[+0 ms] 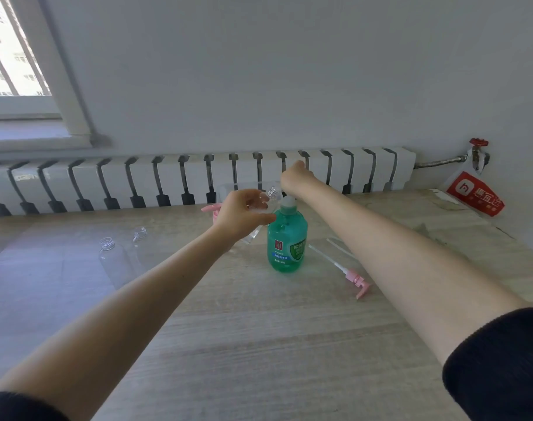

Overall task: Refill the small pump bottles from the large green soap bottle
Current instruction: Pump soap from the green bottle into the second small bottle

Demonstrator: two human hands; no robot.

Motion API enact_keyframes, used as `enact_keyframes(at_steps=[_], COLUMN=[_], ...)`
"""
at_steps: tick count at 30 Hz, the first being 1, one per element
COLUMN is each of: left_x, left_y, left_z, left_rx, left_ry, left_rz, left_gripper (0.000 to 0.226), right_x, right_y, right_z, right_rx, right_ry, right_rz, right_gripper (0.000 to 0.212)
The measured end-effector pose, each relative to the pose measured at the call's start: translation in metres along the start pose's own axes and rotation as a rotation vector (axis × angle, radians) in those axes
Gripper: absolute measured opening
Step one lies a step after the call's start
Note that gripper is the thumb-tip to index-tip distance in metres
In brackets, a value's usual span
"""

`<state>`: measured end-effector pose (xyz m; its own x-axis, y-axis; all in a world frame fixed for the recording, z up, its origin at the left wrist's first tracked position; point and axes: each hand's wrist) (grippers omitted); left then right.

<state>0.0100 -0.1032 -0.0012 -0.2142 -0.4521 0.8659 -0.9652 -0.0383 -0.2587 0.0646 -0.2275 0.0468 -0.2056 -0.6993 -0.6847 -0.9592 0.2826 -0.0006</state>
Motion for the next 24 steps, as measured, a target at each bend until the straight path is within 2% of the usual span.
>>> enact_keyframes(at_steps=[24], left_x=[-0.0028], left_y=[-0.0005], left_z=[-0.0001], left_rx=[0.014], left_ry=[-0.013], left_rz=[-0.012], left_gripper=[0.038], right_x=[0.0026], right_y=[0.0026], right_z=[0.0011], right_rx=[0.0], right_ry=[0.015], right_rz=[-0.022], right_gripper=[0.053])
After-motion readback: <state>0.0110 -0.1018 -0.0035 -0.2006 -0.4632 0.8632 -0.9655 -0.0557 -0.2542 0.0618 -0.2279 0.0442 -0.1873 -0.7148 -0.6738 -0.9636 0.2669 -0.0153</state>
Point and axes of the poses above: each hand's wrist, its own y-axis away from the middle knuckle, its own z-axis out of the palm, x = y × z, and after that the axes turned 7 degrees about x, right-handed
